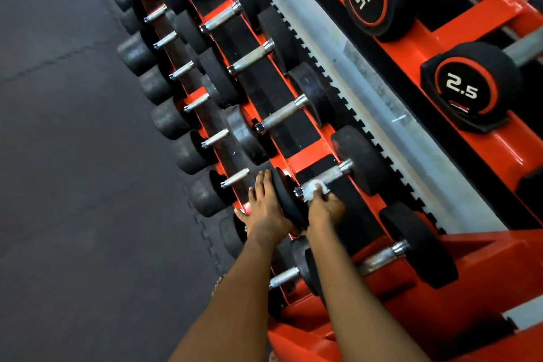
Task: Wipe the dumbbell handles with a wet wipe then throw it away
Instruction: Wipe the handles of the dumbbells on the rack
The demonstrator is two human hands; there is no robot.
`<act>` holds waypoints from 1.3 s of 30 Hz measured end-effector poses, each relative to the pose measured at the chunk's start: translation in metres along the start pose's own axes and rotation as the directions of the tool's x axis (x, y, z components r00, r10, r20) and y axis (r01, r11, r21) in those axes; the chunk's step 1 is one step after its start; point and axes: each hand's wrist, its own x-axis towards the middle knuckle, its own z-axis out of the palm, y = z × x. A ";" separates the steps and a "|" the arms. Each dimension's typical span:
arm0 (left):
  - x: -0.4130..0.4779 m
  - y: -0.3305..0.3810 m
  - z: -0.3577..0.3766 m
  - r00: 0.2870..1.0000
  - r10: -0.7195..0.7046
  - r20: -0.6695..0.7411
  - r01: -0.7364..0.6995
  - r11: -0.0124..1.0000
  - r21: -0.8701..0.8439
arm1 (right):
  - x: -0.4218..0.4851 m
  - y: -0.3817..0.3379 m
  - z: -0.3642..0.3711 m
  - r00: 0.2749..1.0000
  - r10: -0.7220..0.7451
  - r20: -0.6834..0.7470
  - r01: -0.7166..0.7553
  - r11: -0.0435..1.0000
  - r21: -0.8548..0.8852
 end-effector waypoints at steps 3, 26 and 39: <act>-0.001 0.001 -0.002 1.000 0.005 0.017 -0.005 1.000 0.009 | 0.022 -0.015 -0.010 1.000 0.023 0.006 -0.024 0.994 0.110; -0.001 0.003 -0.003 1.000 -0.014 0.021 0.013 0.998 0.054 | 0.031 -0.005 -0.007 0.985 0.090 0.150 -0.087 0.996 -0.024; -0.002 0.005 -0.006 0.999 -0.002 0.032 -0.003 0.989 0.150 | 0.012 0.007 -0.022 0.981 0.045 0.186 -0.029 0.996 -0.086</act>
